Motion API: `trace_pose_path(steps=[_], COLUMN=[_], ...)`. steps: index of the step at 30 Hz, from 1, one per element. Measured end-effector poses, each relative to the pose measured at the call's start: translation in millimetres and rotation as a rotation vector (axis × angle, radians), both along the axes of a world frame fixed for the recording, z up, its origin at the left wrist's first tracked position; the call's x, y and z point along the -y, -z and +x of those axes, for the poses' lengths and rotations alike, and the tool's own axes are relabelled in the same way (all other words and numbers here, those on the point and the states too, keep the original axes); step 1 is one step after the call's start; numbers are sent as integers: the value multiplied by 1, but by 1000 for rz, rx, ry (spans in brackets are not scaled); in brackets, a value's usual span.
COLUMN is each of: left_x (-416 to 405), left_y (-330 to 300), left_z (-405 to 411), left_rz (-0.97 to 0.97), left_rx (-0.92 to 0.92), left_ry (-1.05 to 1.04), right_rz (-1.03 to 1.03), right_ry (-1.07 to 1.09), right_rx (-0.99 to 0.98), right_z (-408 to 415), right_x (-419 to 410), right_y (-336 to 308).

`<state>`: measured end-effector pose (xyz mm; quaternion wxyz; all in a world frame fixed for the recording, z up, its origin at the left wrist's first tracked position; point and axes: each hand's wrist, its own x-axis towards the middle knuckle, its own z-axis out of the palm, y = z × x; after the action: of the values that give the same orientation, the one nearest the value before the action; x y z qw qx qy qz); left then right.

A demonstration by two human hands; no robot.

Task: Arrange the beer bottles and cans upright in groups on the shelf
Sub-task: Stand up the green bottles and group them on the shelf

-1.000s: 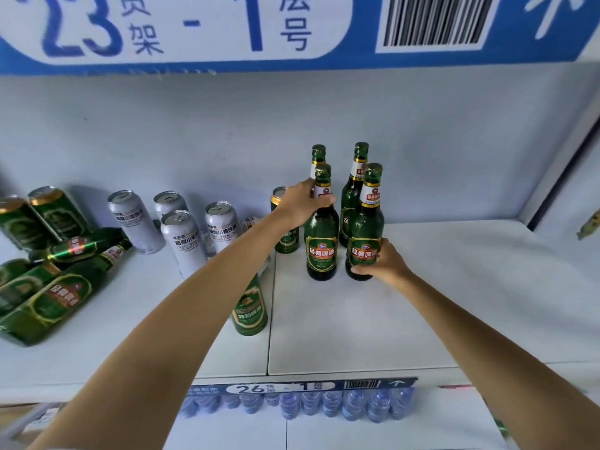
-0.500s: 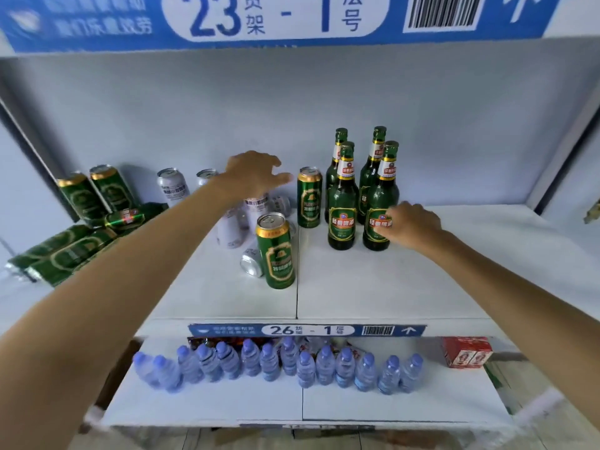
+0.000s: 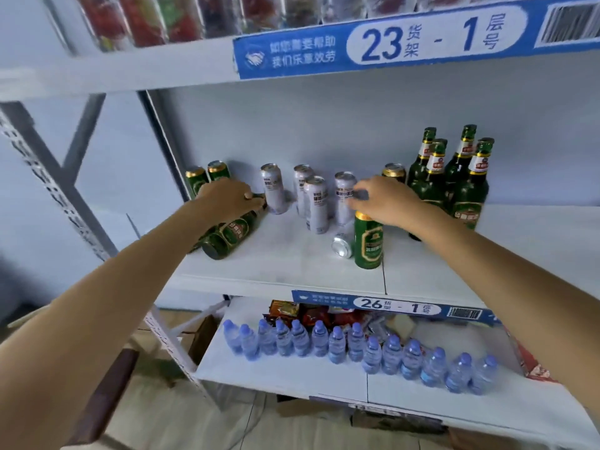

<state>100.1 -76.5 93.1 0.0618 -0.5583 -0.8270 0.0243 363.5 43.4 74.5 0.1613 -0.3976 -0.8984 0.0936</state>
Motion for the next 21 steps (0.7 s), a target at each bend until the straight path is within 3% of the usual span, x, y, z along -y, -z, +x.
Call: trace_pose_path(steps=[11,21], left_x=[60,2], left_y=[59,98], left_z=[-204,-250], left_rz=[-73,-86], left_rx=[155,331], left_ry=[-57,119], right_rz=[-249,-314], right_ry=[74,174], right_rx=[128,224], right_z=[-185,-263], right_x=[39,12], right_y=[57,84])
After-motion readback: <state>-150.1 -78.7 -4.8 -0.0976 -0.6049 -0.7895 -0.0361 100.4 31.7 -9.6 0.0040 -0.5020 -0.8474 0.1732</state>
